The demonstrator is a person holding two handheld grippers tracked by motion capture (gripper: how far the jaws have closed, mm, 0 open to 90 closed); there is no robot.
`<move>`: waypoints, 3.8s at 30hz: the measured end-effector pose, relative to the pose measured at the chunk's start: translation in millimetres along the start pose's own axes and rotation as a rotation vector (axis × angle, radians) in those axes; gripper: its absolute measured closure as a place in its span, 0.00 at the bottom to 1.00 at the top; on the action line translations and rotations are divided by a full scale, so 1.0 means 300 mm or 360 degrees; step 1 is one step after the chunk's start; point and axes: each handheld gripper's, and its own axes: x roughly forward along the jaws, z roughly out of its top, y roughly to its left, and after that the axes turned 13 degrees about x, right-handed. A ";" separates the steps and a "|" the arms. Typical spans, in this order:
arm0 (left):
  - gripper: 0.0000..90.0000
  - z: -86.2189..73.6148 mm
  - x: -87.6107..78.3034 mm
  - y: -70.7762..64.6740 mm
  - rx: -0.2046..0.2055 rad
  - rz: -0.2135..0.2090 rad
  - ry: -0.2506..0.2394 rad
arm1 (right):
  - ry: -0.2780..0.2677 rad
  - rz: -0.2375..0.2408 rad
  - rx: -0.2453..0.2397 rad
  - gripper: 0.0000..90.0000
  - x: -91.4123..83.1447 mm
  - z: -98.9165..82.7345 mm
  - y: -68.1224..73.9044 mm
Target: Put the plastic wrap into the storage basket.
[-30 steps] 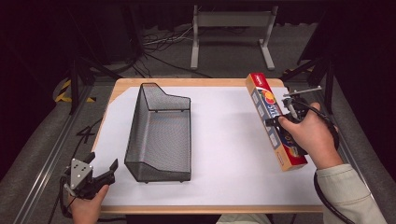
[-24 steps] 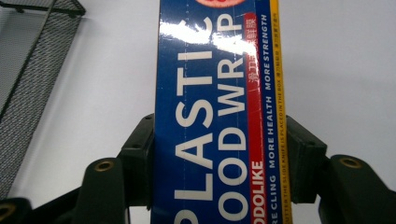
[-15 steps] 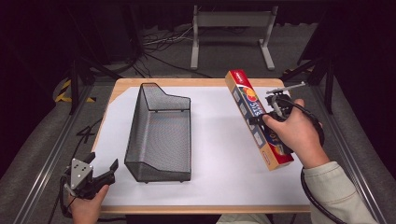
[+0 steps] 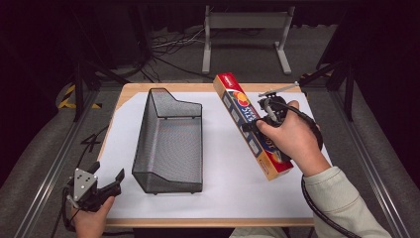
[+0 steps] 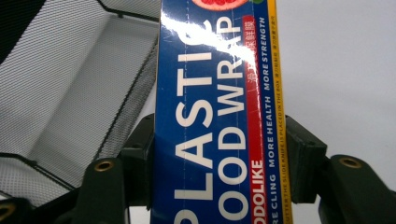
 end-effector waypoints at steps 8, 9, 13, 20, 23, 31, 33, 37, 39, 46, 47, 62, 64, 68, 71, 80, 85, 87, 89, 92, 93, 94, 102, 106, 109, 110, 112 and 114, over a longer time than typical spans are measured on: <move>0.21 0.000 -0.002 0.002 -0.0004 0.0007 0.0000 | 0.0016 0.0028 -0.0111 0.46 0.019 -0.006 0.076; 0.21 0.000 -0.001 0.001 -0.0002 0.0005 0.0000 | 0.0014 0.0034 -0.0117 0.46 0.021 -0.006 0.085; 0.21 0.000 0.000 0.000 -0.0001 0.0002 0.0001 | 0.0032 0.0061 -0.0131 0.45 0.026 -0.005 0.117; 0.21 -0.001 0.001 0.001 -0.0001 -0.0001 0.0004 | 0.0029 0.0098 -0.0153 0.45 0.033 -0.004 0.162; 0.21 -0.001 0.001 0.001 -0.0002 -0.0001 0.0004 | 0.0037 0.0113 -0.0166 0.45 0.040 -0.003 0.187; 0.21 -0.001 0.000 0.004 0.0002 -0.0002 0.0004 | 0.0039 0.0124 -0.0197 0.45 0.074 -0.006 0.250; 0.21 -0.001 -0.001 0.003 -0.0002 -0.0001 0.0002 | 0.0032 0.0122 -0.0184 0.45 0.086 -0.008 0.261; 0.21 -0.001 -0.001 0.004 0.0000 0.0000 0.0002 | 0.0035 0.0129 -0.0146 0.45 0.109 -0.013 0.286; 0.21 -0.001 -0.001 0.004 0.0003 -0.0002 0.0003 | 0.0039 0.0132 -0.0110 0.45 0.123 -0.014 0.299; 0.21 -0.001 -0.001 0.004 0.0001 -0.0001 0.0000 | 0.0045 0.0106 -0.0101 0.45 0.170 -0.026 0.350; 0.21 -0.002 -0.001 0.004 0.0001 -0.0001 0.0000 | 0.0055 0.0110 -0.0100 0.45 0.175 -0.028 0.357; 0.21 -0.003 0.002 0.005 0.0003 -0.0003 -0.0004 | 0.0116 0.0072 -0.0071 0.45 0.262 -0.059 0.449; 0.21 -0.003 0.002 0.004 0.0005 -0.0003 -0.0003 | 0.0129 0.0075 -0.0061 0.45 0.273 -0.062 0.457; 0.21 -0.003 0.001 0.005 0.0006 -0.0001 -0.0006 | 0.0156 0.0067 -0.0037 0.45 0.294 -0.065 0.470; 0.21 -0.004 0.002 0.005 0.0004 -0.0002 -0.0004 | 0.0160 0.0074 -0.0008 0.45 0.304 -0.066 0.476; 0.21 -0.004 0.007 0.003 0.0010 -0.0003 0.0002 | 0.0207 0.0051 0.0027 0.45 0.347 -0.067 0.502; 0.21 -0.004 0.008 0.000 0.0010 -0.0003 0.0000 | 0.0243 0.0037 0.0020 0.45 0.372 -0.072 0.517; 0.21 -0.004 0.008 0.000 0.0010 -0.0004 -0.0001 | 0.0249 0.0036 0.0021 0.45 0.375 -0.072 0.519; 0.21 -0.004 0.008 0.001 0.0009 -0.0004 0.0001 | 0.0269 0.0009 0.0017 0.45 0.392 -0.072 0.525; 0.21 -0.005 0.008 0.002 0.0008 -0.0003 0.0002 | 0.0284 0.0004 0.0017 0.45 0.401 -0.073 0.528; 0.21 -0.005 0.008 0.002 0.0008 -0.0004 0.0002 | 0.0290 0.0002 0.0020 0.45 0.405 -0.073 0.530; 0.21 -0.005 0.008 0.002 0.0006 -0.0004 0.0002 | 0.0294 0.0001 0.0019 0.45 0.408 -0.074 0.531; 0.21 -0.004 0.009 0.000 0.0010 -0.0007 0.0000 | 0.0348 -0.0036 0.0017 0.44 0.437 -0.068 0.542; 0.21 -0.005 0.009 0.000 0.0010 -0.0009 0.0004 | 0.0375 -0.0050 0.0022 0.44 0.449 -0.059 0.534; 0.21 -0.004 0.009 0.000 0.0017 -0.0011 0.0003 | 0.0388 -0.0060 0.0022 0.44 0.464 -0.060 0.533; 0.21 -0.004 0.009 0.000 0.0017 -0.0012 0.0003 | 0.0387 -0.0061 0.0022 0.44 0.468 -0.060 0.533; 0.21 -0.004 0.009 -0.001 0.0013 -0.0010 0.0003 | 0.0385 -0.0060 0.0022 0.44 0.470 -0.056 0.534; 0.21 -0.004 0.010 -0.001 0.0013 -0.0010 0.0006 | 0.0384 -0.0065 0.0005 0.44 0.472 -0.054 0.536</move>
